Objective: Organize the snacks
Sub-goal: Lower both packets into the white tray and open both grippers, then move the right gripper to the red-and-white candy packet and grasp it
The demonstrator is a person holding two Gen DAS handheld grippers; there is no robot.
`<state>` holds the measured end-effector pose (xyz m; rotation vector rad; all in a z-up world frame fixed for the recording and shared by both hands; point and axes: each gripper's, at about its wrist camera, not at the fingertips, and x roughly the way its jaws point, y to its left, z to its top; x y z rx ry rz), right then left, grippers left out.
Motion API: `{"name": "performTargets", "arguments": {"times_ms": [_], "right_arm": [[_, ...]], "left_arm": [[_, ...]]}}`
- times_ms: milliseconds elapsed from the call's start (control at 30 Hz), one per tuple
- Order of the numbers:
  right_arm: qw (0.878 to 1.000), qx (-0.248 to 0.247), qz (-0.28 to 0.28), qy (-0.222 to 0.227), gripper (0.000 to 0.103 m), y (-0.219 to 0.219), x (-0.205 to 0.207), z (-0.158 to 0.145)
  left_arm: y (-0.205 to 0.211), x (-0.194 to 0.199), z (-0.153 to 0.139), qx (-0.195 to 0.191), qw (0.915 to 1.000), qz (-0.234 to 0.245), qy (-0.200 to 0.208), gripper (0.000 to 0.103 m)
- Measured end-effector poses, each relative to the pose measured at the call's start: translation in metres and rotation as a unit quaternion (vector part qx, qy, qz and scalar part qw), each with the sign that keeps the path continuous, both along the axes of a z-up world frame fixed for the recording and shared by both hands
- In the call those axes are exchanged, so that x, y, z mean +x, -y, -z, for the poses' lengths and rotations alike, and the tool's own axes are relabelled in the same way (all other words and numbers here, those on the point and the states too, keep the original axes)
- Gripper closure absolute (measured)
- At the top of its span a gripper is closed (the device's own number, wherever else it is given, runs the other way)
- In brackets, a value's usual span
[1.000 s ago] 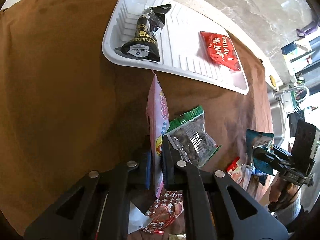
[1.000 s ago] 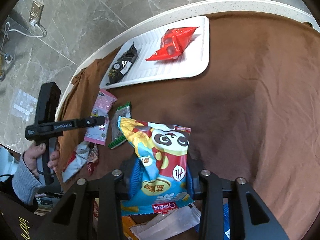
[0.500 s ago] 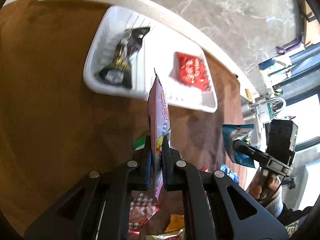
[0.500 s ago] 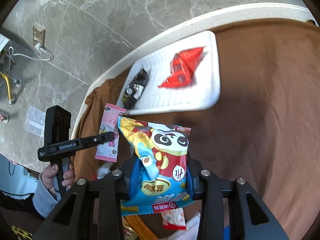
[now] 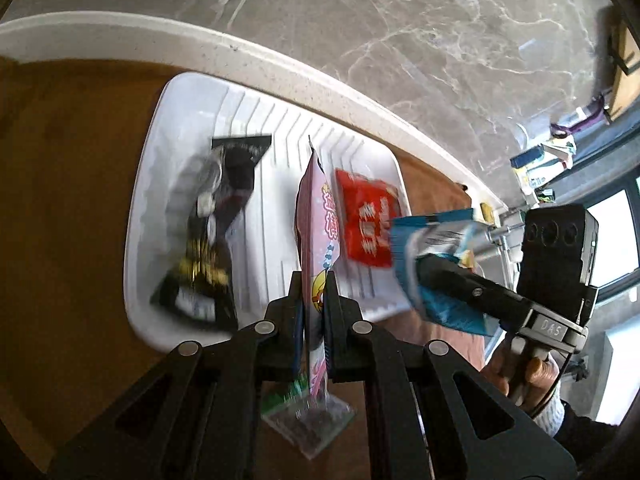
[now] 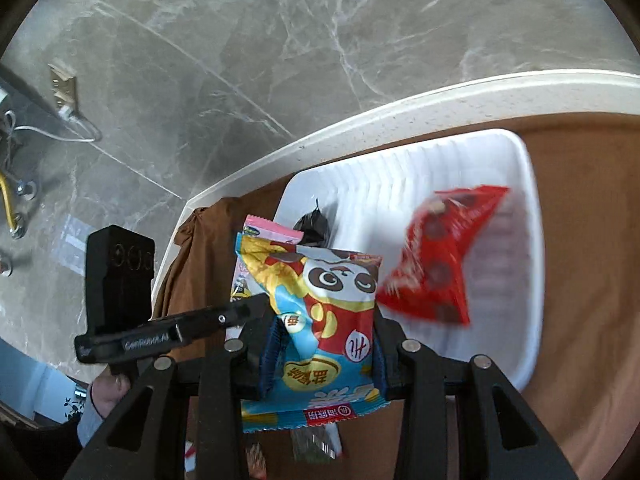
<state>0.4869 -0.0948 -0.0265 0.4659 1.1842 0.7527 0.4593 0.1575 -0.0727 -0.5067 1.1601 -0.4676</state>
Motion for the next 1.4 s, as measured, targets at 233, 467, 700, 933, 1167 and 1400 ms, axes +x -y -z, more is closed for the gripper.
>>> {"name": "performTargets", "arguments": {"times_ms": [233,467,700,933,1167,1400], "right_arm": [[0.998,-0.066,0.0,0.016,0.058,-0.029,0.028,0.016],[0.996,-0.078,0.014,0.045,0.033,-0.029,0.029,0.009],[0.995,-0.063,0.016,0.071,0.033,-0.02,0.015,-0.017],[0.994,-0.052,0.006,0.092,0.033,0.0,-0.03,-0.047],[0.988,-0.106,-0.016,0.109,0.03,0.026,-0.093,-0.05],[0.978,-0.183,-0.033,0.1,0.029,0.069,-0.158,-0.029]], "left_arm": [[0.012,0.033,0.012,0.054,0.9984,-0.001,0.017,0.095],[0.015,0.035,0.014,0.089,0.9951,-0.01,0.042,0.053],[0.009,0.019,-0.007,0.088,0.993,-0.015,0.077,0.037],[-0.003,-0.019,-0.036,0.096,0.99,-0.011,0.103,0.037],[-0.022,-0.086,-0.05,0.129,0.9864,0.013,0.101,0.037],[-0.045,-0.166,-0.035,0.184,0.9795,0.046,0.069,0.037]]}}
